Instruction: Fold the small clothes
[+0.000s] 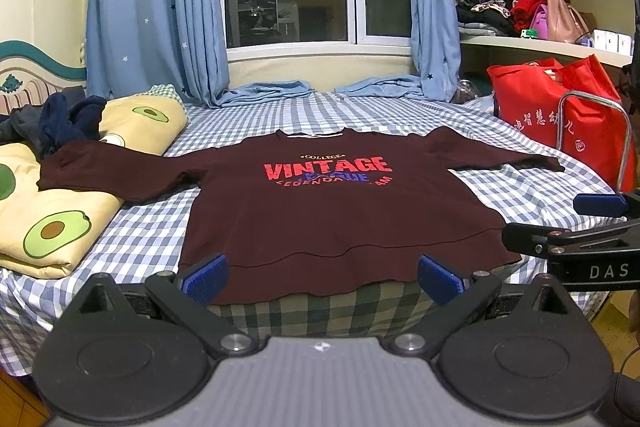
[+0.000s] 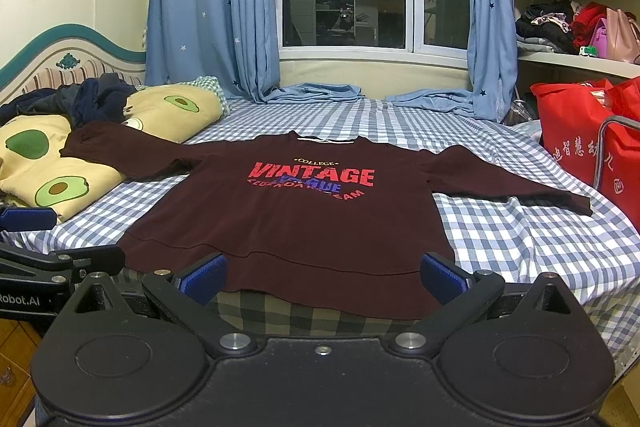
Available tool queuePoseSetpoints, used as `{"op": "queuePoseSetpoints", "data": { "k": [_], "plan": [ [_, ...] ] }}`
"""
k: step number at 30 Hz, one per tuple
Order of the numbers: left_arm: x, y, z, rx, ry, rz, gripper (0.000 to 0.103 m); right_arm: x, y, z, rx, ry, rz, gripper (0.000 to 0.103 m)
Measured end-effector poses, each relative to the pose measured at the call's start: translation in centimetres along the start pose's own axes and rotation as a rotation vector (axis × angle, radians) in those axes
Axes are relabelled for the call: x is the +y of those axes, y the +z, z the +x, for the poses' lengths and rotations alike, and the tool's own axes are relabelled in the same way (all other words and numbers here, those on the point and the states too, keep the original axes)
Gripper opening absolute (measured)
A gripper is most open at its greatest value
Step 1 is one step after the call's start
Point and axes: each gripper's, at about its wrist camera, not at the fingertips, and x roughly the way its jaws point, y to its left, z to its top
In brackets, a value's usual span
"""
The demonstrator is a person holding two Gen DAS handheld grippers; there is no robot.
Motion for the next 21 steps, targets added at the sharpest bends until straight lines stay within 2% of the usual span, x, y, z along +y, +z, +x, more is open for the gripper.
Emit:
{"op": "queuePoseSetpoints", "data": {
  "k": [12,21],
  "plan": [
    [0.4,-0.2,1.9,0.043,0.004,0.016,0.102,-0.6,0.0,1.5,0.034,-0.012,0.005,0.102],
    [1.6,2.1,6.7,0.092,-0.003,0.017,0.102,-2.2,1.0,7.2,0.111,-0.070,-0.002,0.102]
  ]
}}
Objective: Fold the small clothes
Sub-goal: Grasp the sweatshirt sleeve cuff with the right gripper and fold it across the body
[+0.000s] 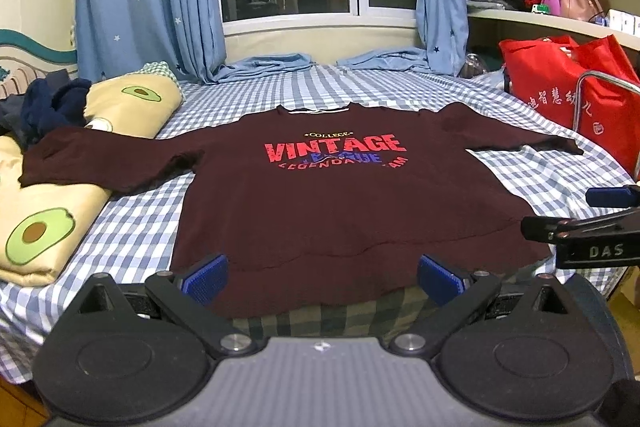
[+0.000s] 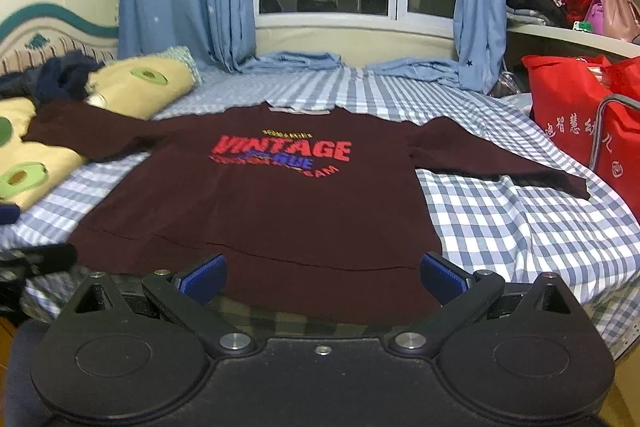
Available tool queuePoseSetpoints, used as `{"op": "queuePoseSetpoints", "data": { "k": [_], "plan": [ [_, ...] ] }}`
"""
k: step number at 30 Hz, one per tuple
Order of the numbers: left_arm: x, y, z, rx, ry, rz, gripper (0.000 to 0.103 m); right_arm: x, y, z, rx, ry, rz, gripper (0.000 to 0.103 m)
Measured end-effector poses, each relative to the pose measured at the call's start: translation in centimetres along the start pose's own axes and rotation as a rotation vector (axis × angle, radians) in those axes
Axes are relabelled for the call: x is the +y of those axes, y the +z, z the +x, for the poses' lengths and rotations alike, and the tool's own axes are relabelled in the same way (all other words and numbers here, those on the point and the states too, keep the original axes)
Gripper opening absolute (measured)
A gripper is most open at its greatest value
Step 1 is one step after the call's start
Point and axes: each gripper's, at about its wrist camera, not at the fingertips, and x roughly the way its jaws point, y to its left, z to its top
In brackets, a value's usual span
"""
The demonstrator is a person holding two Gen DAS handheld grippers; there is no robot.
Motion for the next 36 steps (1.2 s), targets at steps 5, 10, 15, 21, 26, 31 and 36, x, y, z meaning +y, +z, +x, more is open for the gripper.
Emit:
{"op": "queuePoseSetpoints", "data": {
  "k": [5,10,15,21,26,31,36],
  "plan": [
    [-0.4,1.9,2.6,-0.006,-0.029,0.042,0.102,-1.5,1.2,3.5,0.028,-0.023,0.016,0.102],
    [-1.2,3.6,6.1,0.033,-0.064,0.075,0.102,-4.0,2.4,6.8,0.029,-0.064,-0.024,0.102],
    [-1.3,5.8,9.4,0.054,-0.081,0.063,0.102,-8.3,3.6,10.2,-0.041,-0.145,-0.090,0.102],
    [-0.7,8.6,14.1,0.089,-0.045,0.011,0.102,-15.9,5.7,15.3,-0.082,-0.290,-0.174,0.102],
    [-0.9,10.4,16.8,0.092,-0.034,0.015,0.102,-27.1,7.6,20.2,-0.040,-0.343,0.056,0.102],
    [-1.4,10.8,19.0,0.135,-0.037,0.015,0.102,-36.8,7.1,24.8,0.013,-0.339,0.315,0.102],
    [-1.4,10.6,20.5,0.176,-0.033,0.014,0.102,-43.3,4.4,27.9,0.017,-0.162,0.720,0.098]
  ]
}}
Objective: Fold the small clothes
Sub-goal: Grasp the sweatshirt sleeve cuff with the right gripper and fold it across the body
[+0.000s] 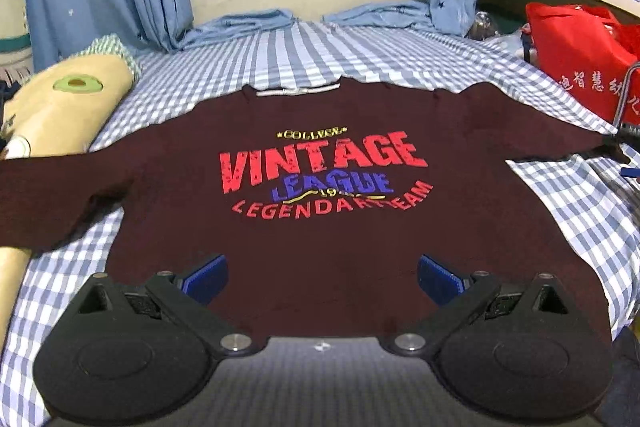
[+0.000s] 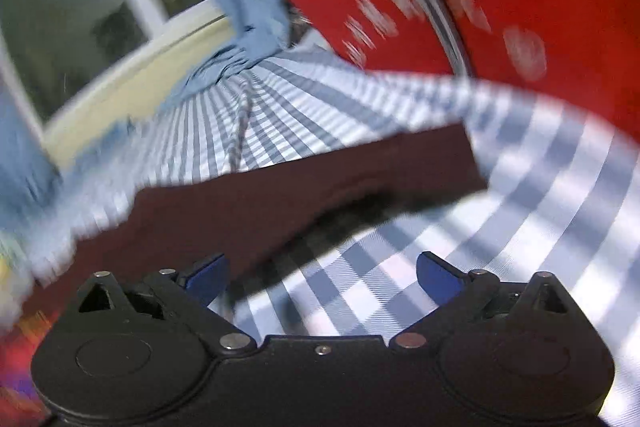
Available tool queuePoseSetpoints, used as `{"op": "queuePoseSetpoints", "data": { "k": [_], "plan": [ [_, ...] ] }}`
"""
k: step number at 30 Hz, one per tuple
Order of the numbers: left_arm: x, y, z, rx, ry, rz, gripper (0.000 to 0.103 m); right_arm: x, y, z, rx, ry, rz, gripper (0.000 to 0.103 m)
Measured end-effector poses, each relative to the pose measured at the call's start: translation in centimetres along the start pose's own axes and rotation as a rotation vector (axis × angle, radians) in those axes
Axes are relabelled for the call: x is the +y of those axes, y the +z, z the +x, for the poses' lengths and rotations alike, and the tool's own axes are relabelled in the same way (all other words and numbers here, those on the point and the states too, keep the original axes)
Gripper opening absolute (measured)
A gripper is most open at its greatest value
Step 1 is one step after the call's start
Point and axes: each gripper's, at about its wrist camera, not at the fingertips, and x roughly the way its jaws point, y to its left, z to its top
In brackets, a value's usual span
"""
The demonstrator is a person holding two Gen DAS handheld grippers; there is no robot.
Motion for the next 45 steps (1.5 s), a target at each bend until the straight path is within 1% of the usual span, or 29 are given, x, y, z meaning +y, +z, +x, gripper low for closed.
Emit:
{"op": "queuePoseSetpoints", "data": {
  "k": [2,4,6,7,8,9,10,11,12,13,14,17,20,22,24,26,27,29,31,33,34,36,37,39,40,42,45],
  "plan": [
    [0.5,0.0,0.5,0.020,0.000,-0.025,0.102,-1.7,0.4,1.4,-0.010,0.074,0.147,0.098],
    [1.0,0.0,0.9,0.037,0.011,-0.039,0.102,-2.6,0.5,2.7,-0.057,0.123,0.255,0.098],
    [1.4,0.0,1.0,0.046,0.033,-0.037,0.102,-3.4,0.9,4.2,-0.117,0.146,0.323,0.096],
    [1.6,0.0,0.9,0.047,0.046,-0.036,0.102,-3.5,1.4,5.0,-0.147,0.151,0.339,0.091],
    [1.9,0.0,0.7,0.047,0.059,-0.039,0.102,-3.7,2.0,5.8,-0.161,0.145,0.352,0.078],
    [2.3,-0.1,0.6,0.046,0.067,-0.046,0.102,-3.7,2.6,6.6,-0.166,0.116,0.356,0.067],
    [2.6,-0.1,0.3,0.045,0.071,-0.055,0.102,-3.7,3.2,7.4,-0.162,0.073,0.349,0.039],
    [3.0,-0.1,0.1,0.043,0.074,-0.063,0.102,-3.6,3.7,7.7,-0.158,0.038,0.332,0.021],
    [3.3,-0.2,-0.1,0.040,0.077,-0.070,0.102,-3.1,4.1,8.0,-0.156,0.008,0.302,0.018],
    [3.7,-0.3,-0.3,0.038,0.080,-0.076,0.102,-2.1,4.5,7.8,-0.165,-0.003,0.257,0.014],
    [4.0,-0.4,-0.6,0.037,0.081,-0.085,0.102,-1.1,4.8,7.2,-0.184,-0.002,0.204,0.011],
    [5.1,-1.0,-1.0,0.030,0.064,-0.111,0.102,4.0,6.2,5.1,-0.252,-0.007,0.031,0.009],
    [6.2,-1.6,-1.7,0.016,0.047,-0.126,0.102,12.2,7.1,2.2,-0.312,0.020,-0.167,0.009],
    [7.2,-2.0,-2.5,-0.003,0.036,-0.134,0.102,19.1,6.5,0.2,-0.339,0.070,-0.314,0.009],
    [8.4,-2.2,-3.5,-0.030,0.039,-0.148,0.102,25.8,5.5,-1.1,-0.342,0.130,-0.434,0.009],
    [9.8,-2.6,-4.5,-0.053,0.051,-0.175,0.102,33.3,2.9,-1.5,-0.335,0.193,-0.558,0.008],
    [10.6,-2.7,-5.0,-0.063,0.056,-0.193,0.102,36.6,1.1,-1.4,-0.336,0.222,-0.597,0.008],
    [11.9,-3.1,-6.1,-0.085,0.049,-0.216,0.102,42.6,-3.1,-0.4,-0.304,0.279,-0.669,0.008],
    [13.1,-3.6,-7.1,-0.109,0.056,-0.217,0.102,47.7,-8.1,1.3,-0.251,0.326,-0.756,0.008],
    [14.0,-4.1,-7.9,-0.118,0.078,-0.222,0.102,52.1,-13.7,3.8,-0.178,0.333,-0.878,0.008],
    [14.6,-4.5,-8.3,-0.120,0.086,-0.232,0.102,53.6,-16.8,5.0,-0.137,0.330,-0.941,0.007],
    [15.6,-5.1,-9.1,-0.122,0.086,-0.259,0.102,55.5,-21.6,7.8,-0.054,0.295,-1.045,0.007],
    [16.0,-5.4,-9.4,-0.124,0.085,-0.270,0.102,56.0,-23.9,9.3,0.003,0.269,-1.094,0.007],
    [16.8,-6.0,-9.9,-0.131,0.097,-0.283,0.102,56.4,-26.9,11.4,0.088,0.251,-1.153,0.007],
    [17.2,-6.3,-10.0,-0.133,0.105,-0.287,0.102,56.4,-28.3,11.6,0.107,0.249,-1.180,0.008],
    [17.7,-6.7,-10.2,-0.131,0.119,-0.294,0.102,56.2,-29.8,12.2,0.121,0.225,-1.230,0.008],
    [18.5,-6.8,-10.2,-0.137,0.119,-0.320,0.102,56.8,-30.8,12.6,0.110,0.211,-1.272,0.012]
  ]
}}
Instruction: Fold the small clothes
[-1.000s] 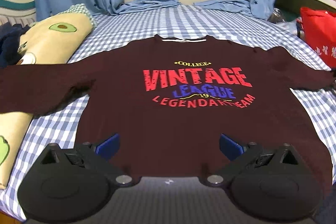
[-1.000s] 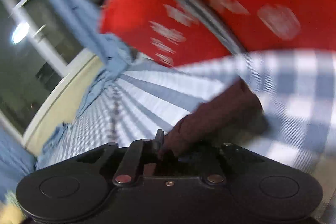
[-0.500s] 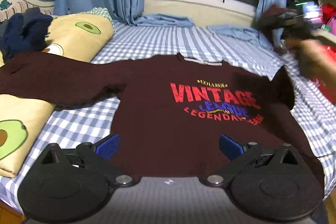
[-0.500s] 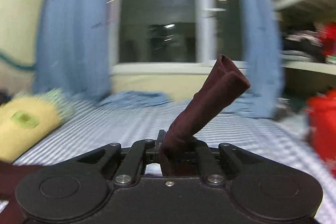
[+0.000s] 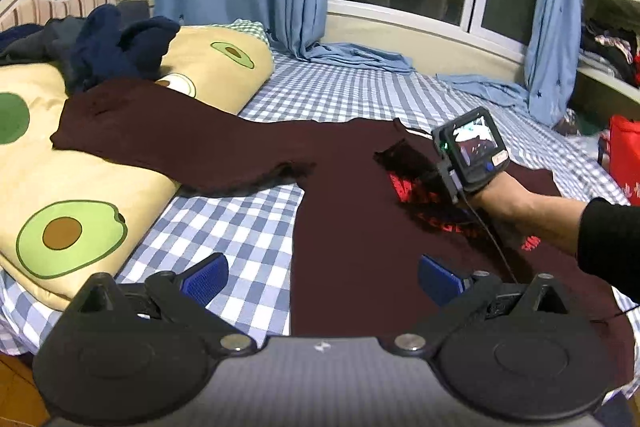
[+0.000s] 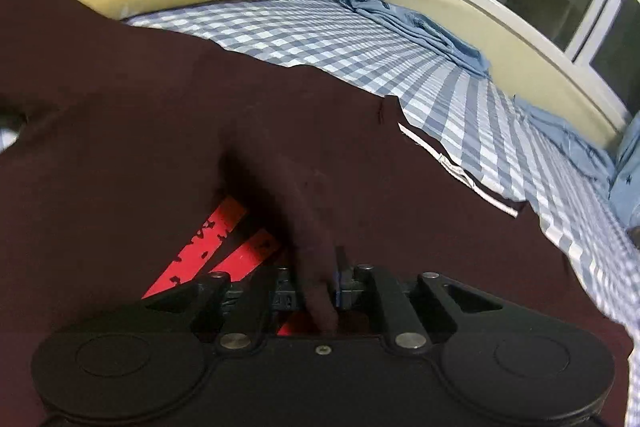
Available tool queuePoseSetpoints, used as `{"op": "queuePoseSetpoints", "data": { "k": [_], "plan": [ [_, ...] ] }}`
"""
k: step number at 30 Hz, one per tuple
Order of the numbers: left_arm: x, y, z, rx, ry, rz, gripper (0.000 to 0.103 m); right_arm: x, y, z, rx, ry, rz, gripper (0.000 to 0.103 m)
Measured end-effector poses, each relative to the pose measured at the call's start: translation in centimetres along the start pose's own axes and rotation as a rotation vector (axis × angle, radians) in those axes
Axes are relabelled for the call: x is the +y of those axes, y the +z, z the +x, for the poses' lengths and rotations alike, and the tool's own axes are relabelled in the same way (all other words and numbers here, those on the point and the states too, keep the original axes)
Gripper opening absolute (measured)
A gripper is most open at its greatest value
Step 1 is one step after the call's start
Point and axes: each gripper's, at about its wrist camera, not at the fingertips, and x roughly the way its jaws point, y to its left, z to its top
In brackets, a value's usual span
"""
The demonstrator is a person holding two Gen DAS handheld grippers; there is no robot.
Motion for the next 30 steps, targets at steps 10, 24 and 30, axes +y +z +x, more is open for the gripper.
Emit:
{"op": "queuePoseSetpoints", "data": {
  "k": [10,24,30],
  "plan": [
    [1.7,-0.3,0.6,0.005,0.025,-0.035,0.102,0.1,-1.6,-8.7,-0.148,0.273,-0.049,0.092],
    [13.9,1.7,4.1,-0.284,-0.023,-0.336,0.102,-7.5,-3.2,-16.9,-0.282,0.330,0.245,0.070],
    [20.7,1.4,7.6,-0.381,0.014,-0.611,0.099,-8.9,-6.5,-26.9,-0.384,0.325,0.255,0.076]
  ]
}}
